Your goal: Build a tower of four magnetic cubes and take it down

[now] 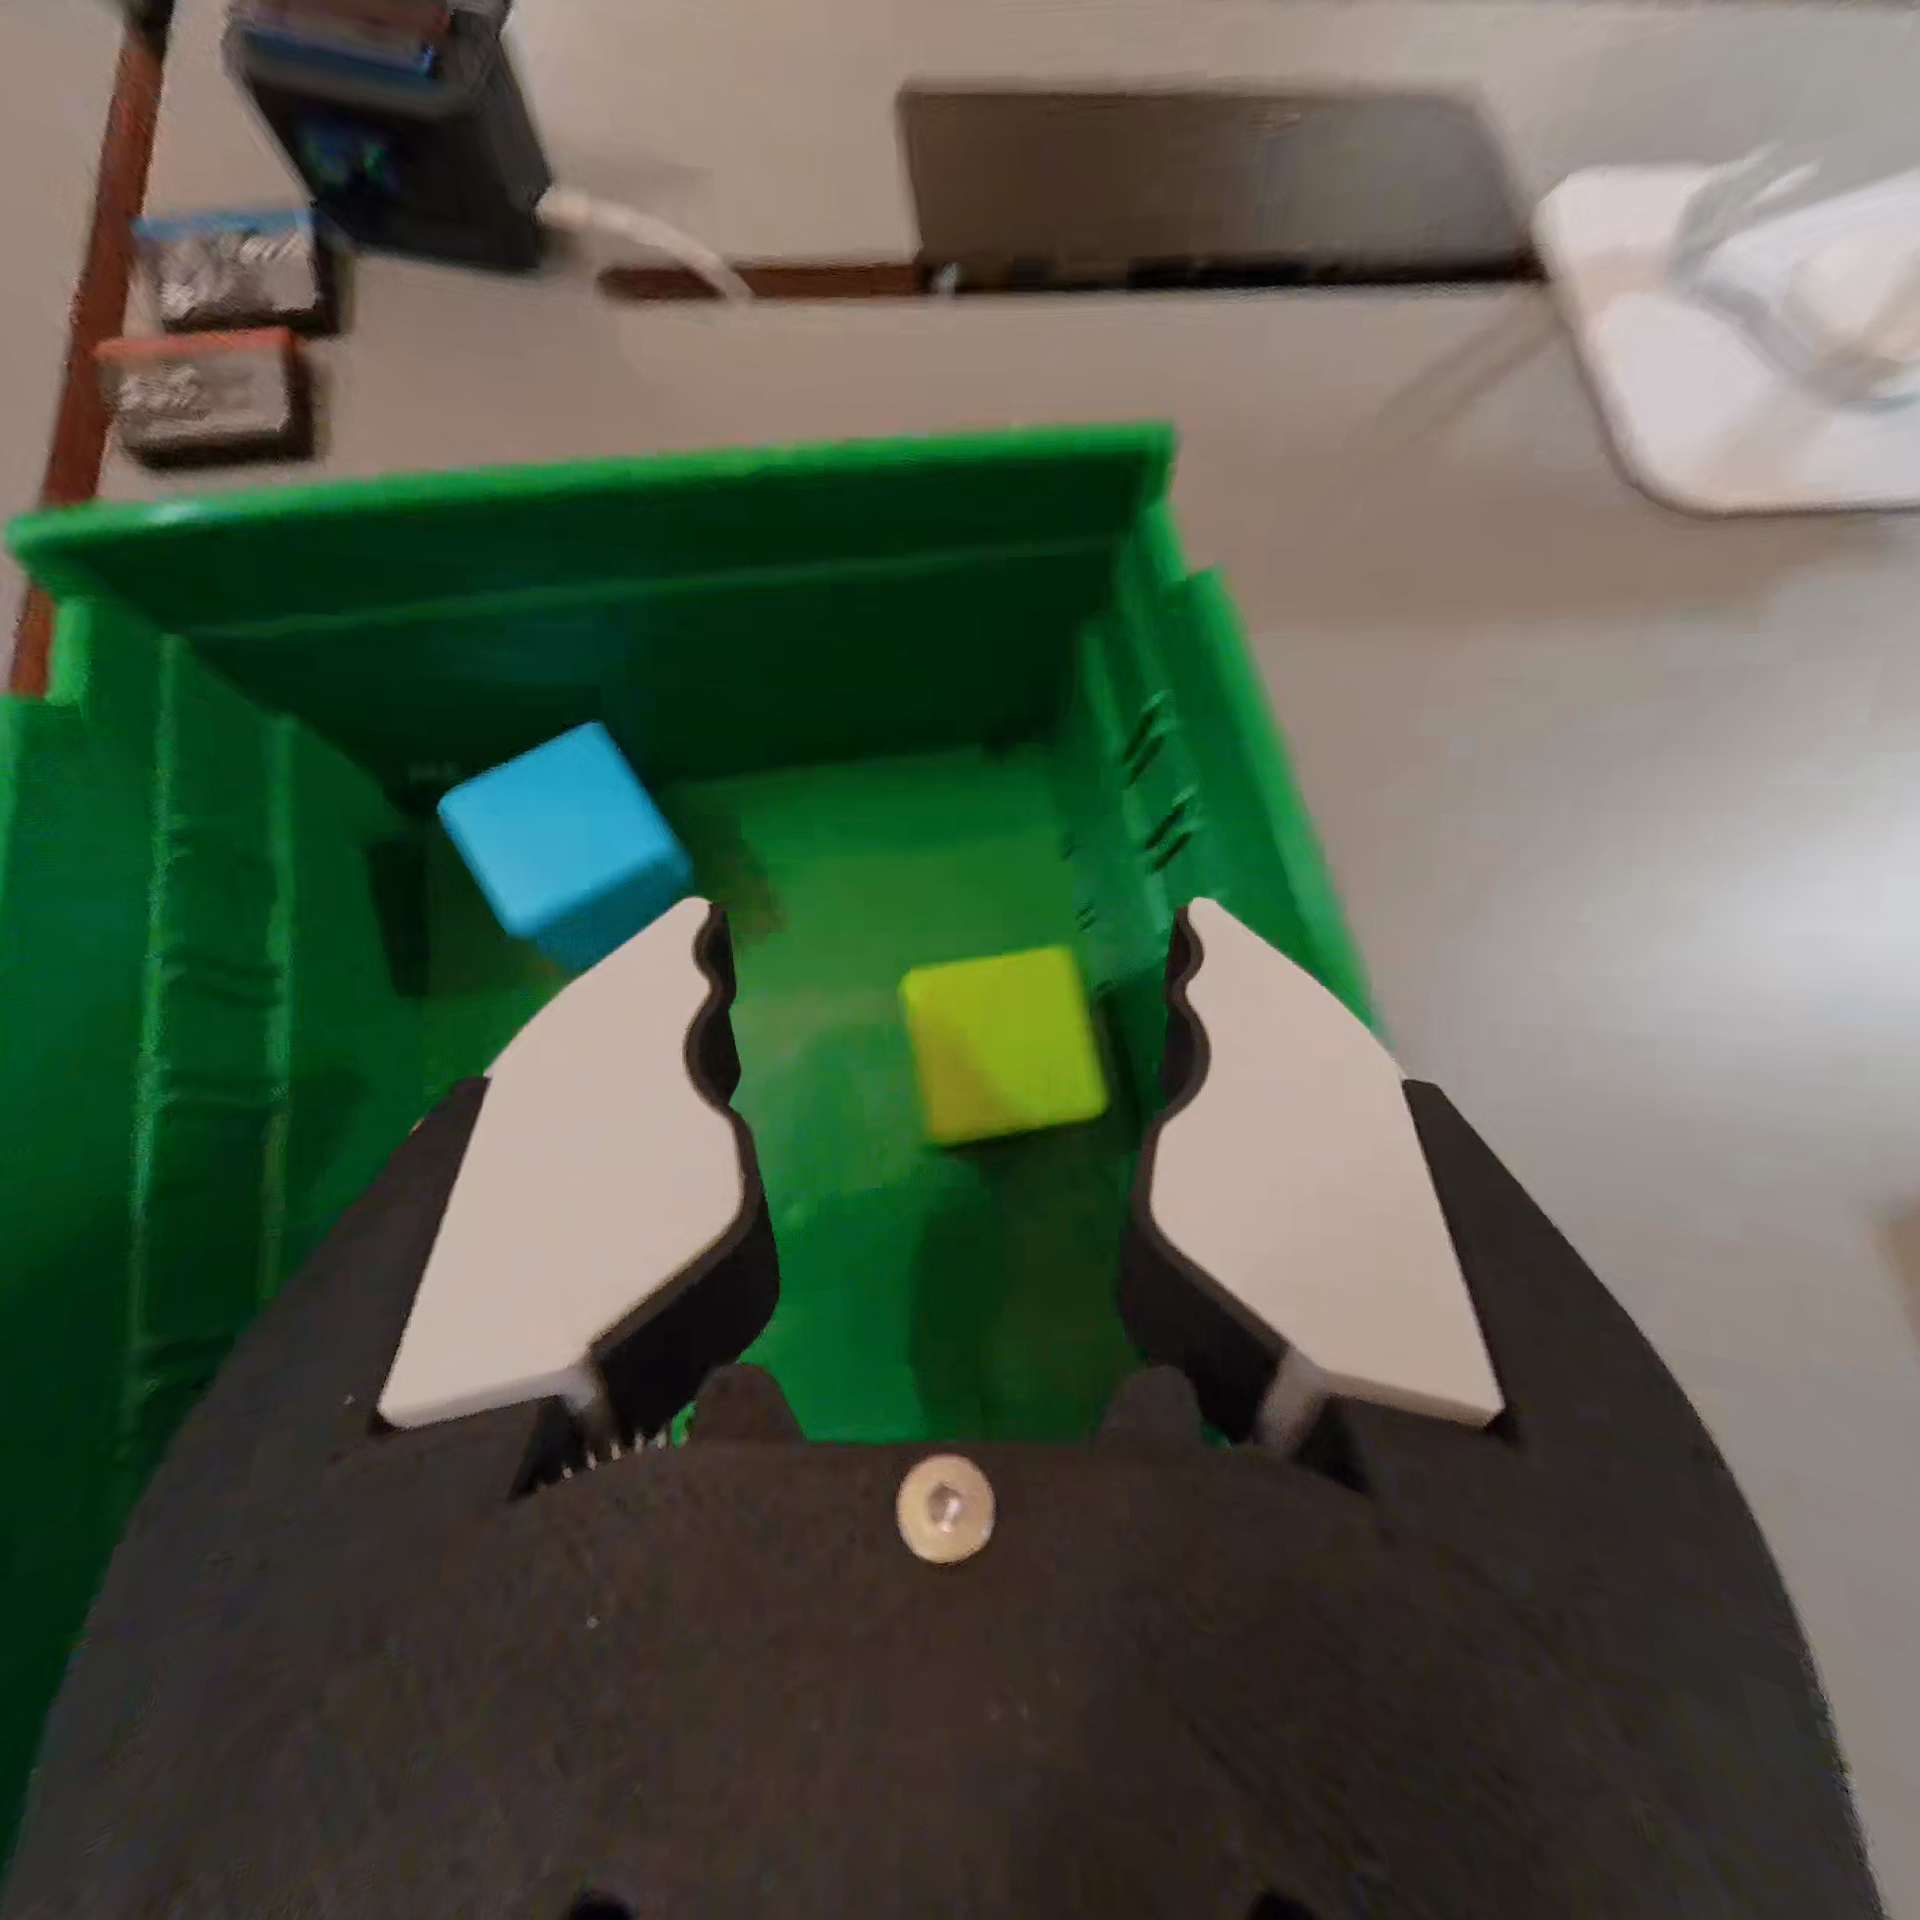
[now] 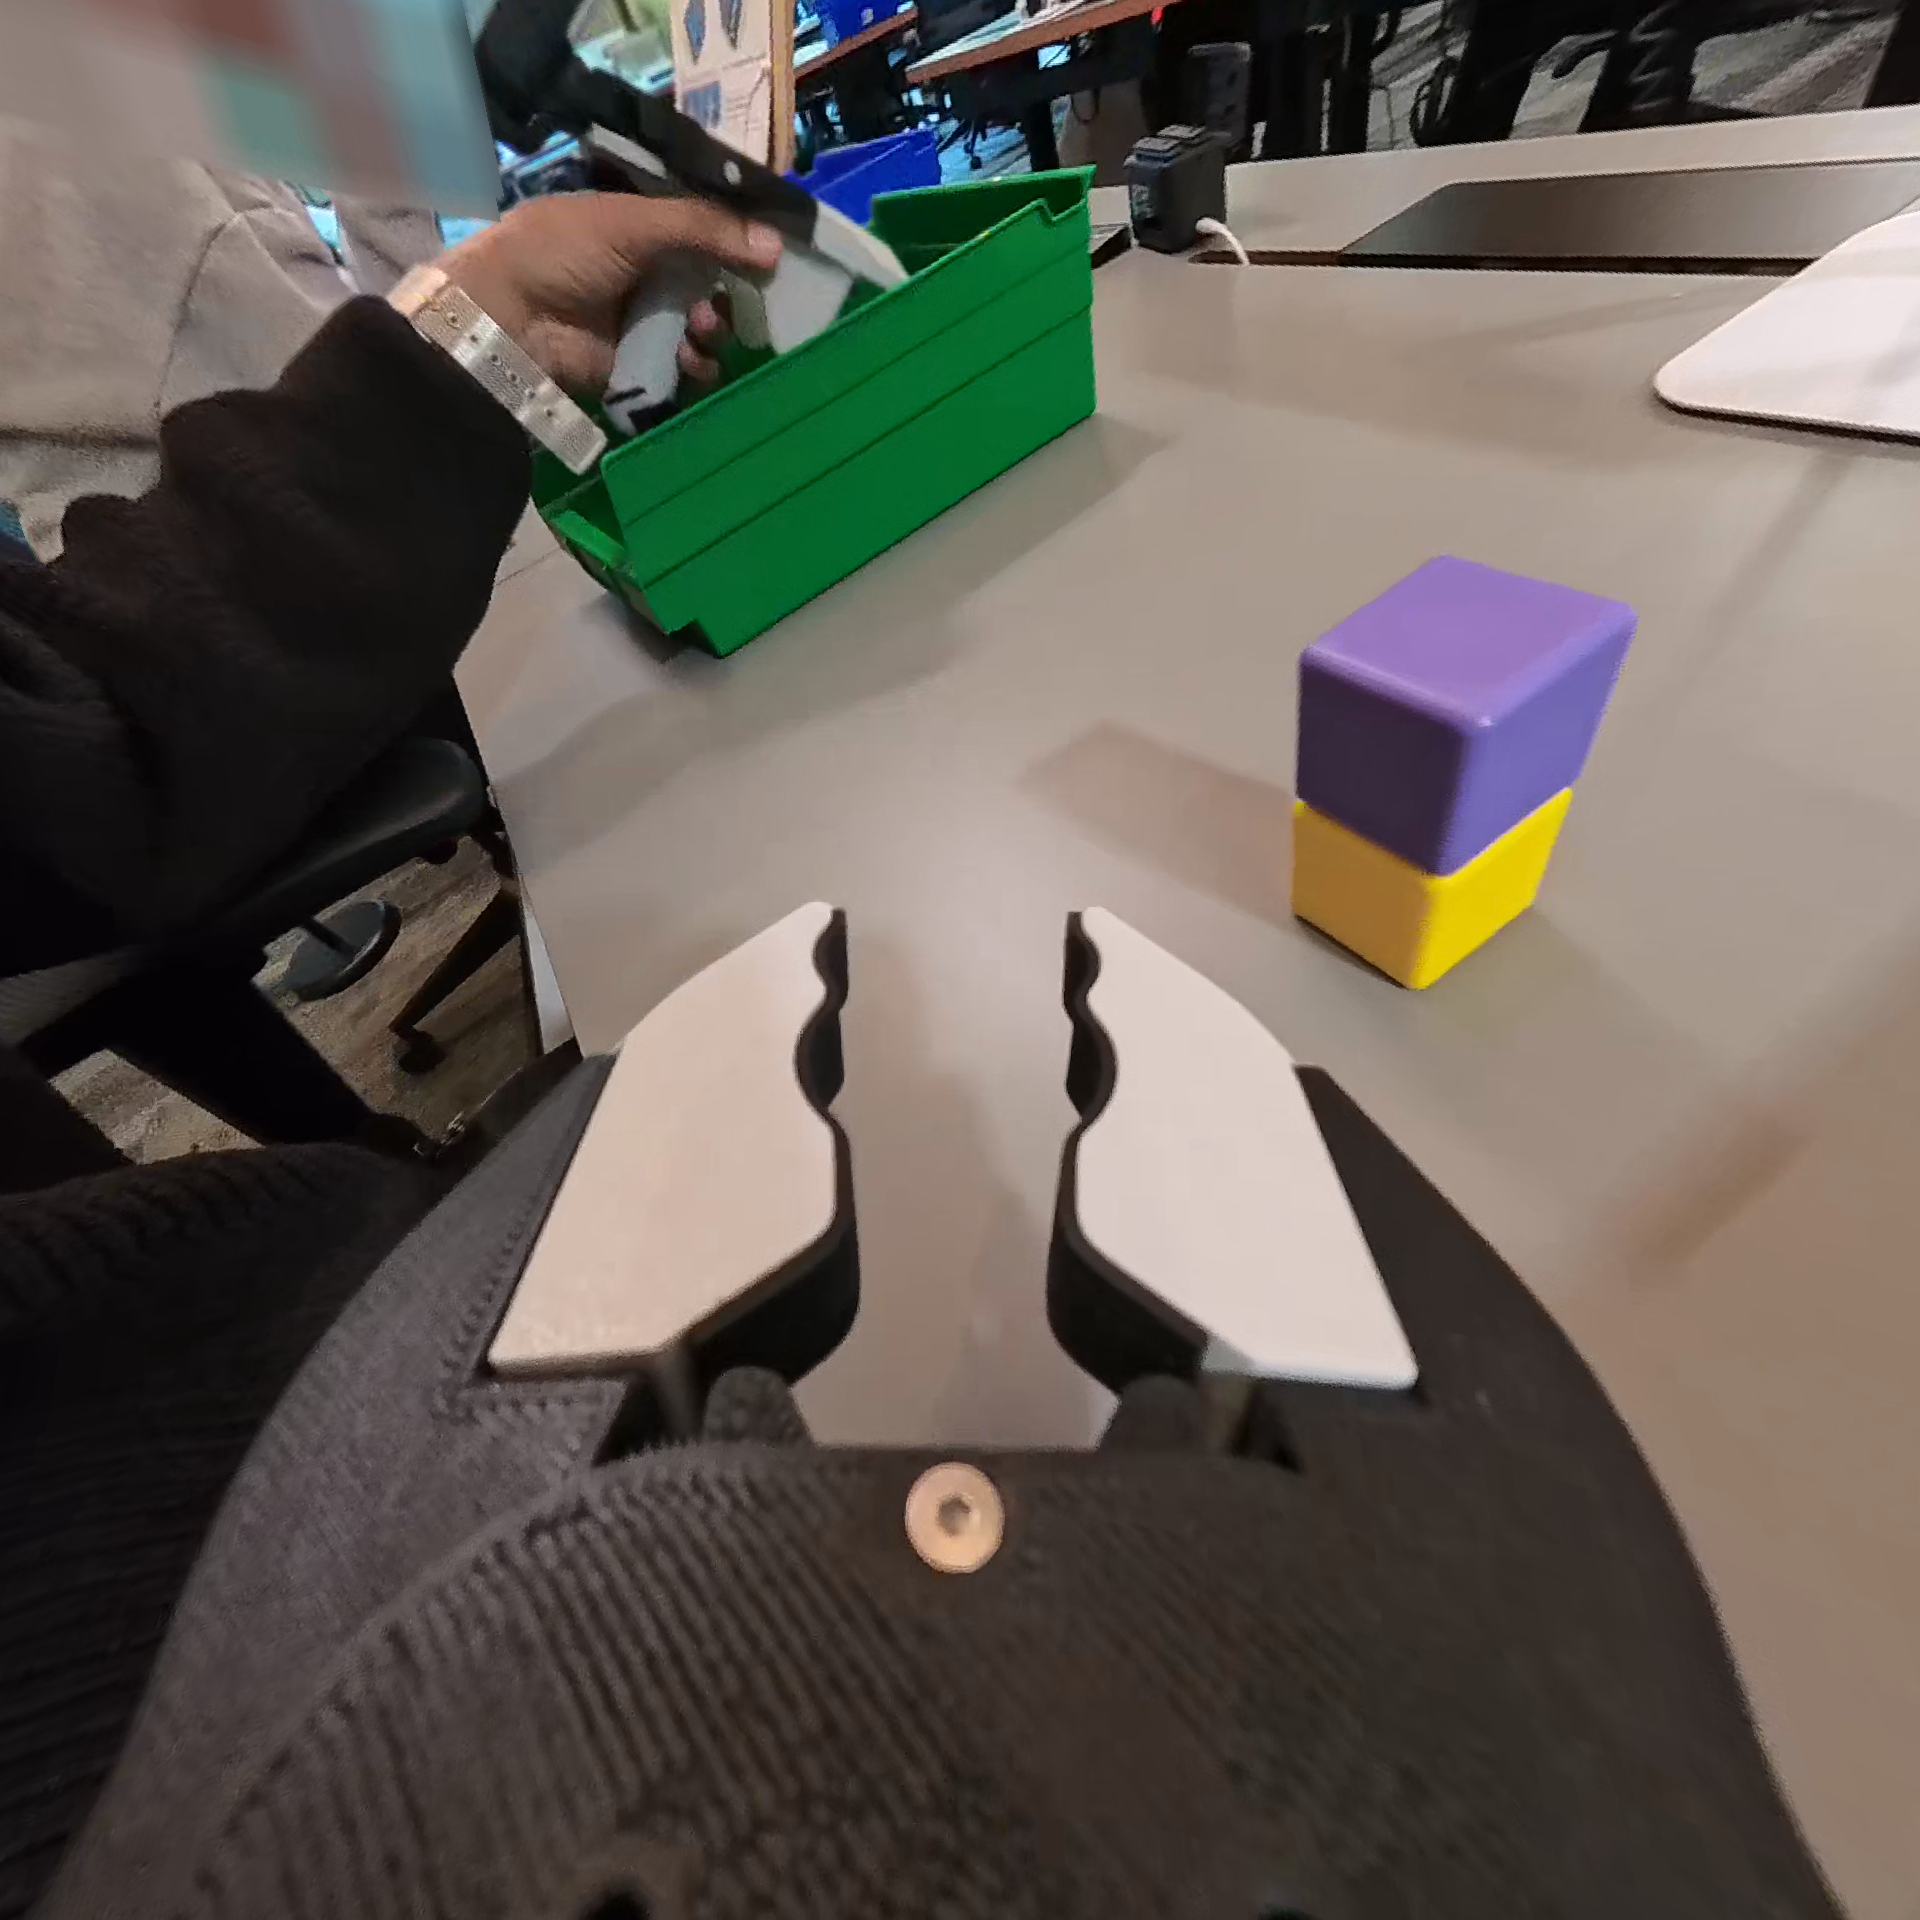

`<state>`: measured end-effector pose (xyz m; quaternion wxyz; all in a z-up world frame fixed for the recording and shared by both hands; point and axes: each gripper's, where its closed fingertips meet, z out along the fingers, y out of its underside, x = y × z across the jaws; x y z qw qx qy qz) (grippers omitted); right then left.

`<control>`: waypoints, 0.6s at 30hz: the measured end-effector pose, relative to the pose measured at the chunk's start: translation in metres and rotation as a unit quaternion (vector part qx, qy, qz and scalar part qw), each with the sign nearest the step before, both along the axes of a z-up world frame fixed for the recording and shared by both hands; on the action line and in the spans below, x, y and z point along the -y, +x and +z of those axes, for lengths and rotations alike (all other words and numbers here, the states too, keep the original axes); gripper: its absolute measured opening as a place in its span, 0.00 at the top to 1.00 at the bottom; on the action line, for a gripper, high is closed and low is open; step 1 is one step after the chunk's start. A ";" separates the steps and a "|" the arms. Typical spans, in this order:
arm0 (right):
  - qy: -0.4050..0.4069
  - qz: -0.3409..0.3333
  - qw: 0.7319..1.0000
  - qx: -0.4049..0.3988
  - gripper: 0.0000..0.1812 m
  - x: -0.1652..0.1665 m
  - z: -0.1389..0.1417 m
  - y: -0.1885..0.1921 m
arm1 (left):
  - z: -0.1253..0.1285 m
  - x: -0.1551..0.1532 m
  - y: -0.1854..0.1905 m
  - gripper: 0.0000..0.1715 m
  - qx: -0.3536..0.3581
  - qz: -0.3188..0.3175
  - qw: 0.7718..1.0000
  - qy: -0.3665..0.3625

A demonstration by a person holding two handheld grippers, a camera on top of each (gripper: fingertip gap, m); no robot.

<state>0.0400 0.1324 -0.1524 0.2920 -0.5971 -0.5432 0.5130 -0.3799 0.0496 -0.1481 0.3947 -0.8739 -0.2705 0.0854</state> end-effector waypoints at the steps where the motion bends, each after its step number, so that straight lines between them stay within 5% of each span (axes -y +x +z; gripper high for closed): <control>1: 0.002 0.005 1.000 0.001 0.78 0.002 0.000 -0.002 | -0.010 0.008 -0.005 0.54 -0.010 0.011 1.000 -0.023; 7: 0.001 0.022 1.000 0.004 0.78 0.007 -0.002 -0.010 | -0.052 0.003 0.018 0.57 0.038 -0.035 0.998 -0.045; 11: 0.002 0.023 1.000 0.005 0.78 0.007 -0.002 -0.012 | -0.075 0.017 0.009 0.56 -0.025 -0.034 0.988 -0.149; 13: 0.000 0.022 1.000 0.004 0.78 0.007 -0.002 -0.011 | -0.076 0.020 0.005 0.69 -0.057 -0.035 0.983 -0.172; 18: -0.003 0.017 1.000 0.003 0.78 0.004 -0.001 -0.010 | -0.047 0.015 0.008 0.71 -0.037 -0.049 0.992 -0.109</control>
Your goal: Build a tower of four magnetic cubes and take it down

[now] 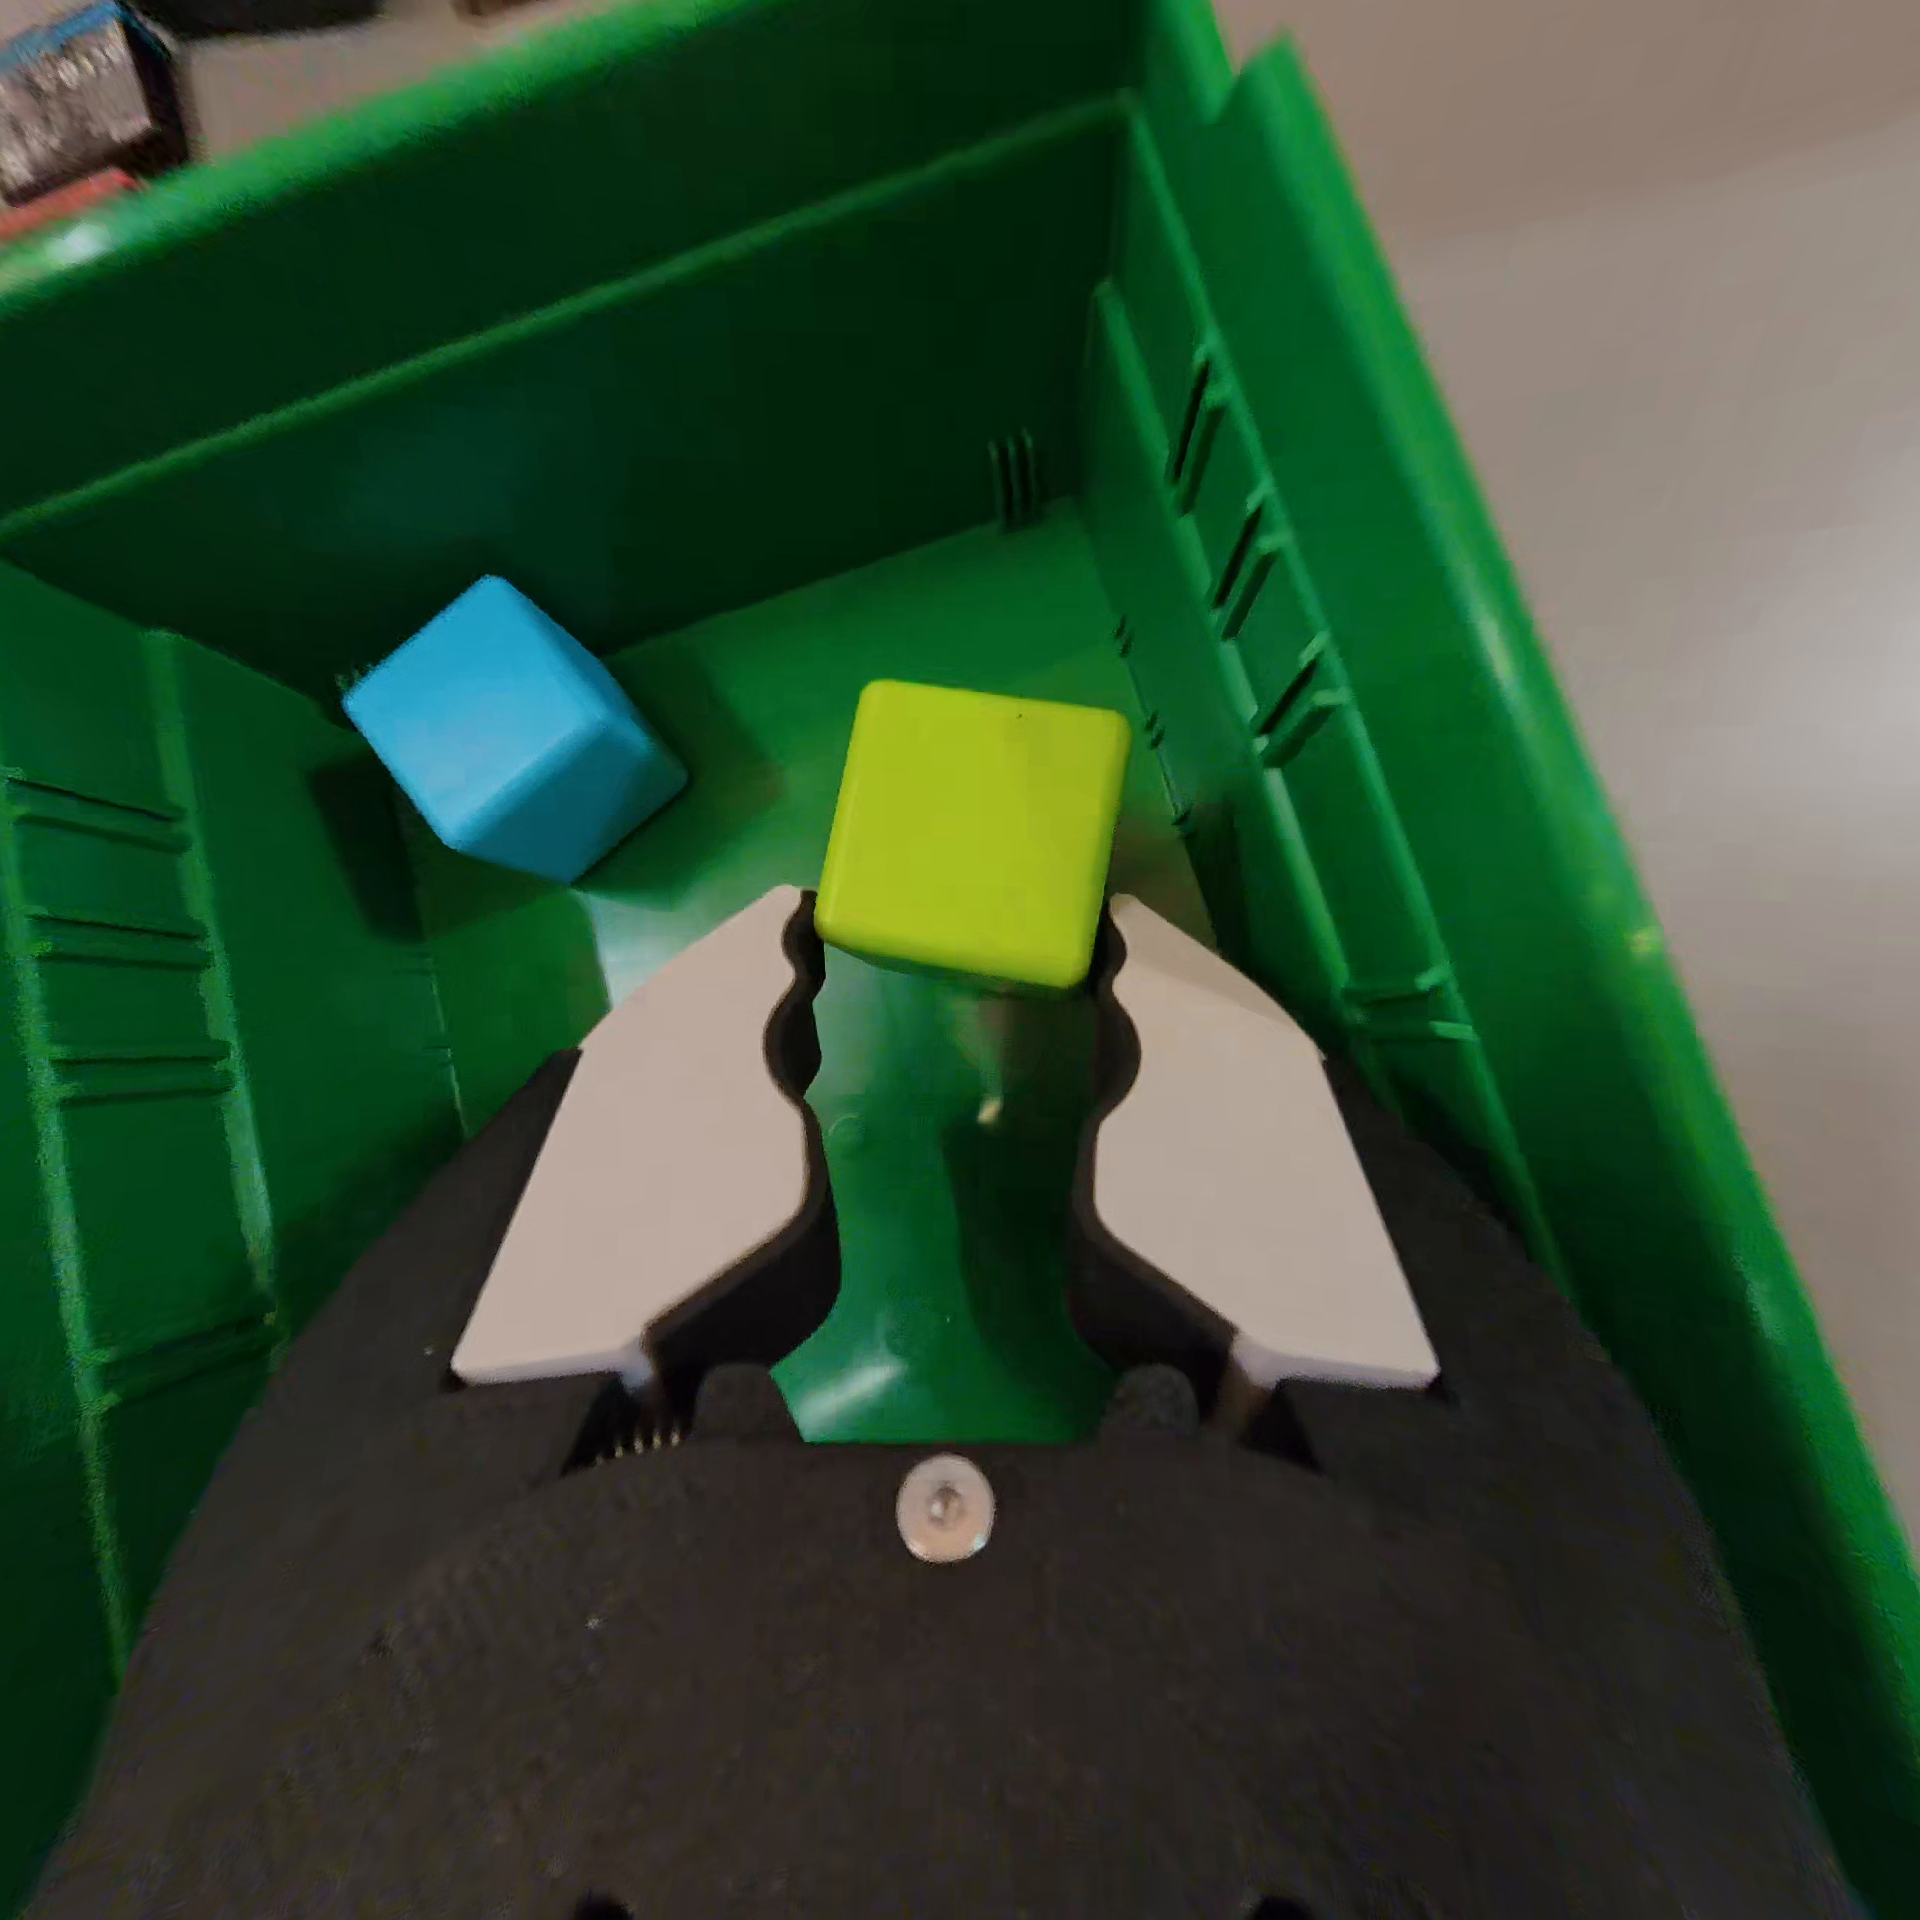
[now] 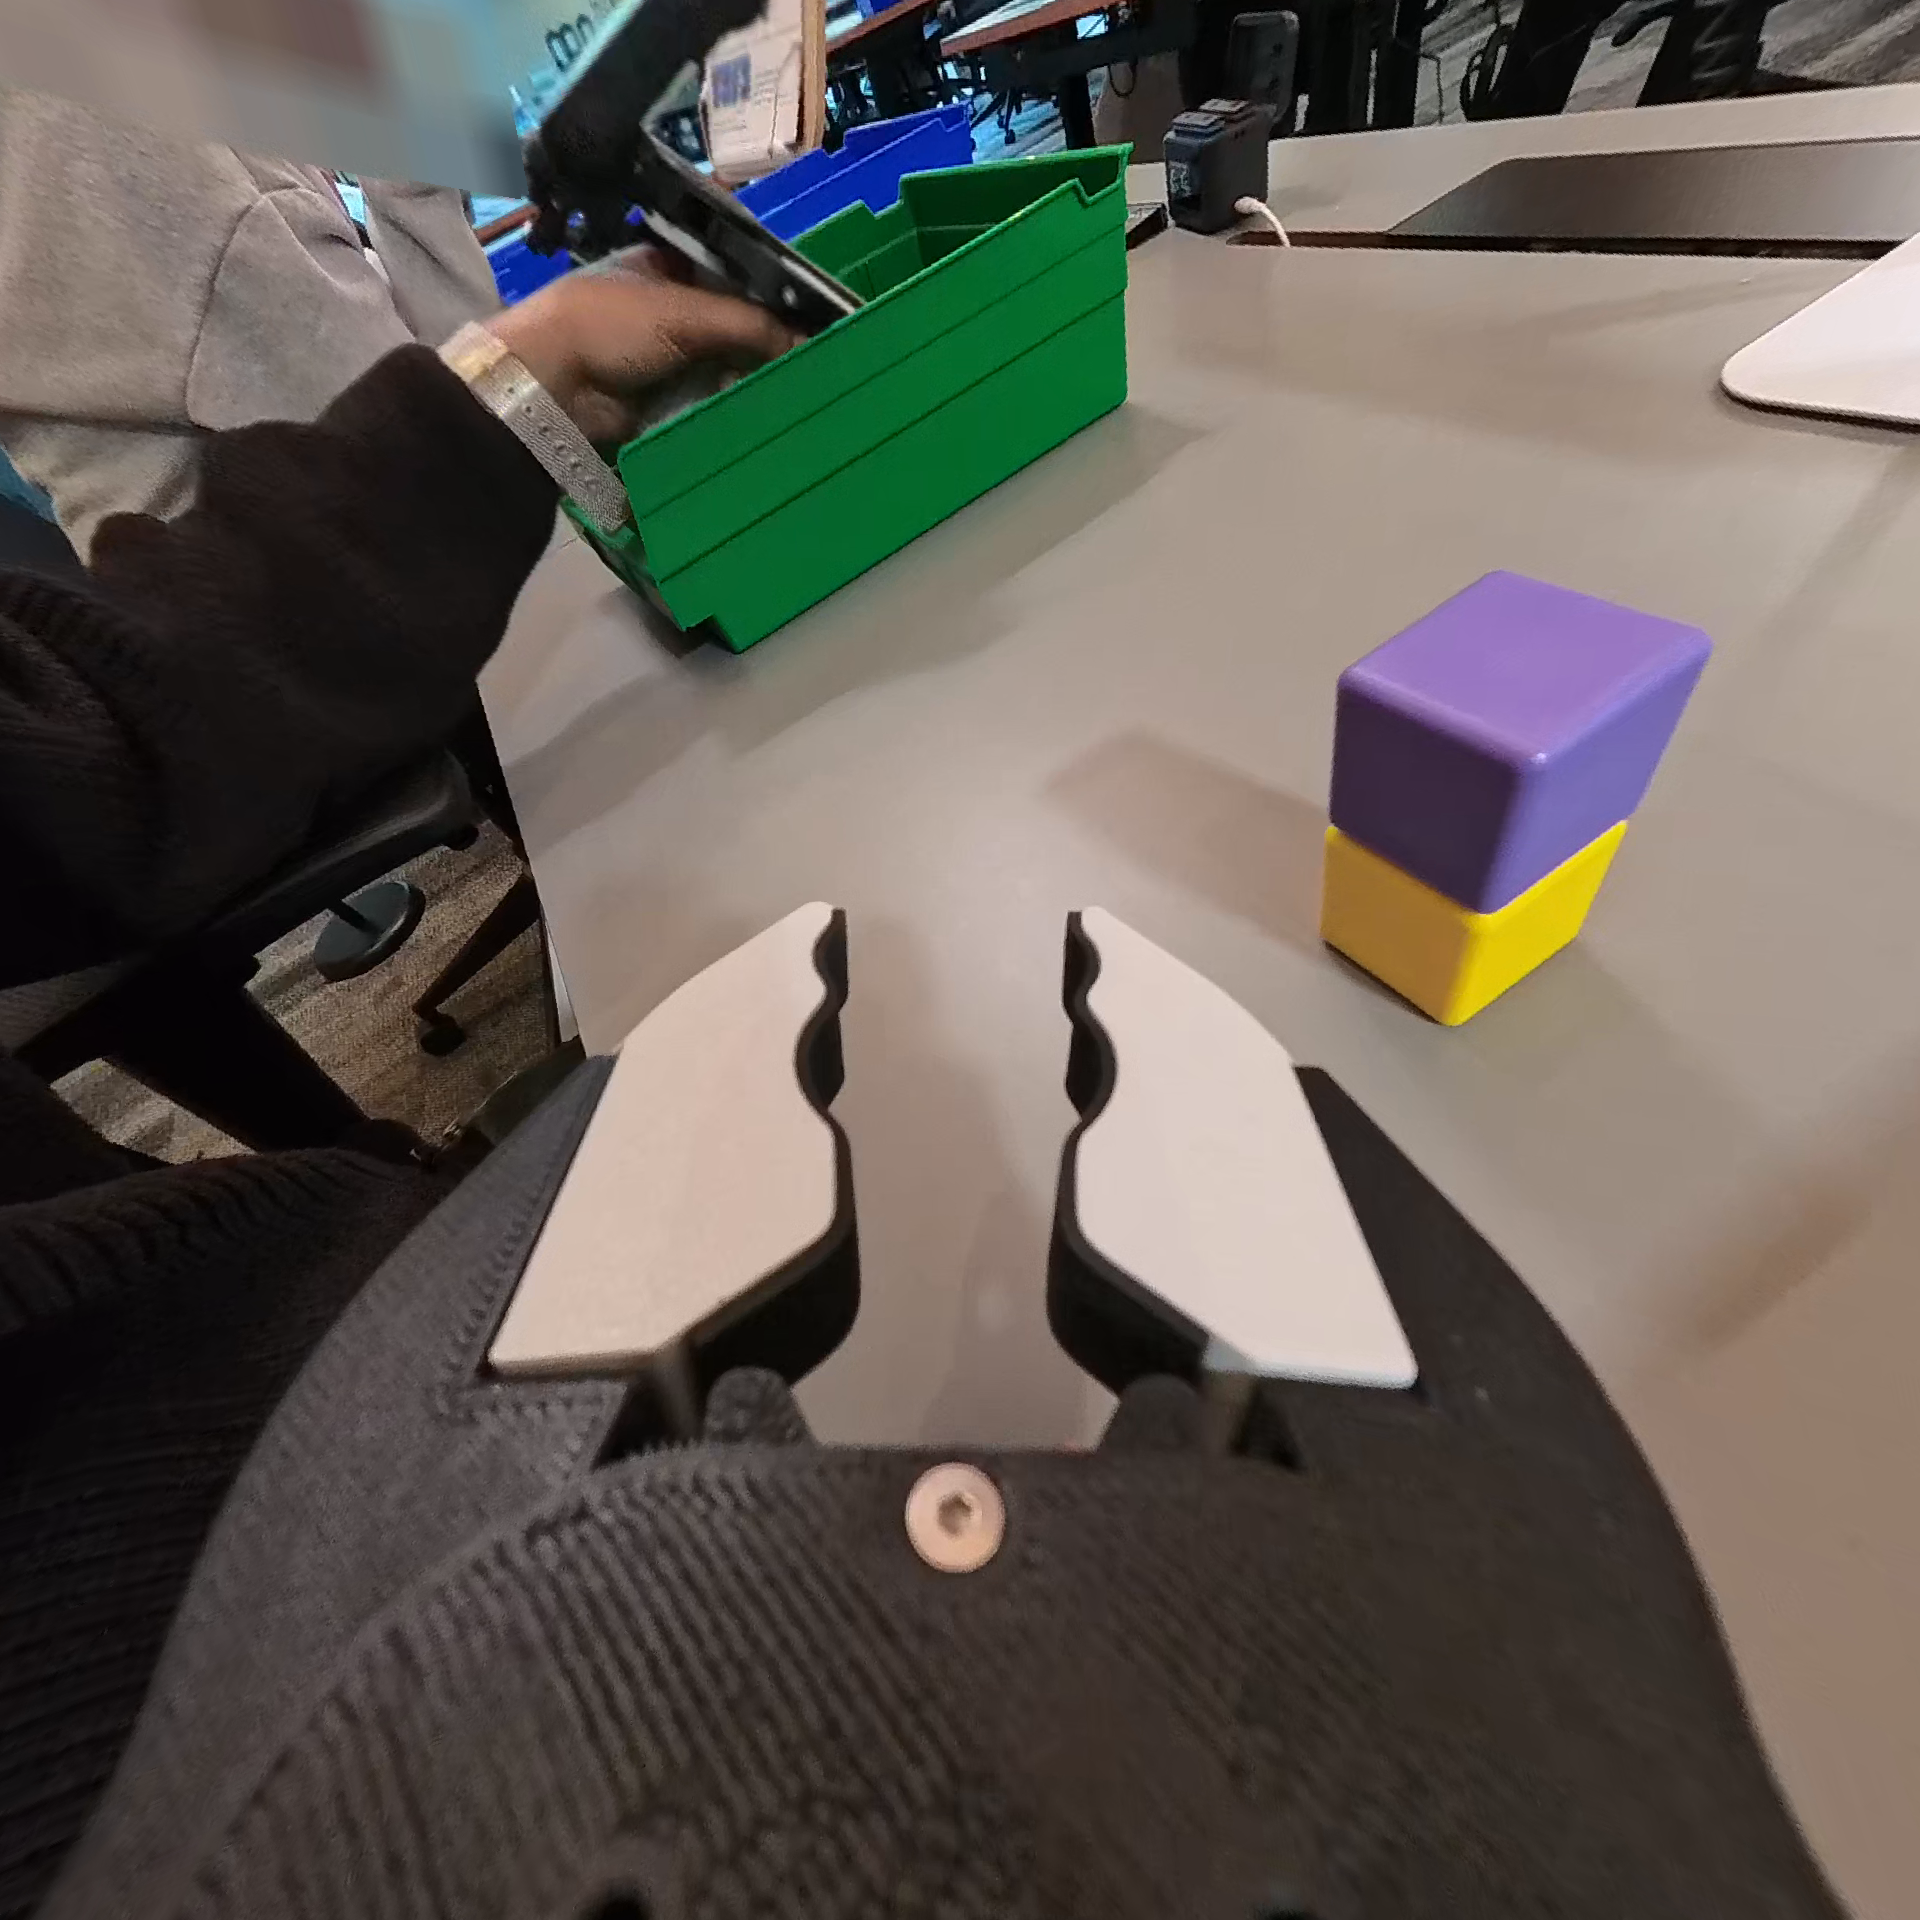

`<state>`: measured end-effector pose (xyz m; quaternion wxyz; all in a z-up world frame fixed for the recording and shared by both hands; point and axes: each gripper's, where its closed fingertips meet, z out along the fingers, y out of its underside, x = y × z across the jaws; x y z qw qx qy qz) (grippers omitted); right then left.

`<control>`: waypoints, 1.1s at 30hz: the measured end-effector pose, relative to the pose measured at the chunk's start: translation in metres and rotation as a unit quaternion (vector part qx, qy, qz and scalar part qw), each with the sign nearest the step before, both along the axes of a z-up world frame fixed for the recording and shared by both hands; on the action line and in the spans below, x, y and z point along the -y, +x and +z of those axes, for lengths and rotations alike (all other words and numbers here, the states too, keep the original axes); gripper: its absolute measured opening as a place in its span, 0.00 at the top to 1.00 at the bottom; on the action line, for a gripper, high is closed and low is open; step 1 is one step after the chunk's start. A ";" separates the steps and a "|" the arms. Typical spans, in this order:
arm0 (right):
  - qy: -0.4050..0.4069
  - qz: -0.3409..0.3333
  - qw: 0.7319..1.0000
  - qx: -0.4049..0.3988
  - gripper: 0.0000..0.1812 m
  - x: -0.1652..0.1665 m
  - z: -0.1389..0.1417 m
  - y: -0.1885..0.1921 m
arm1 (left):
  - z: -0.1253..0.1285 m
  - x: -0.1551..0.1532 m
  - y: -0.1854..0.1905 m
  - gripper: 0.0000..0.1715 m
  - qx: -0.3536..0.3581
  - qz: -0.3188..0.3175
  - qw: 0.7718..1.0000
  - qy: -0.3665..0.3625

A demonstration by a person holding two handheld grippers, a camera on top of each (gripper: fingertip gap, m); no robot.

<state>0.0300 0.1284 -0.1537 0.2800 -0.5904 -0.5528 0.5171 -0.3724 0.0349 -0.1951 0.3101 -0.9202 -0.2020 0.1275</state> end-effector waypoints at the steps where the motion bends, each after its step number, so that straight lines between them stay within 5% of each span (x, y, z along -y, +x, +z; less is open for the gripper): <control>1: -0.001 0.000 1.000 0.000 0.78 0.000 0.000 0.000 | 0.009 0.000 -0.001 0.71 0.000 -0.001 1.000 0.015; 9: -0.005 -0.001 1.000 0.001 0.78 -0.001 -0.001 0.000 | 0.103 -0.013 0.019 0.71 -0.063 -0.050 0.989 0.122; 16: -0.004 -0.011 1.000 0.006 0.78 -0.004 -0.003 0.005 | 0.158 -0.070 0.108 0.71 -0.106 -0.193 0.961 0.168; 26: 0.001 -0.080 0.997 0.010 0.78 -0.025 -0.005 0.039 | 0.123 -0.158 0.267 0.71 -0.024 -0.464 0.873 0.150; 33: 0.002 -0.131 0.991 0.012 0.78 -0.036 -0.005 0.067 | 0.082 -0.187 0.335 0.70 -0.004 -0.571 0.816 0.085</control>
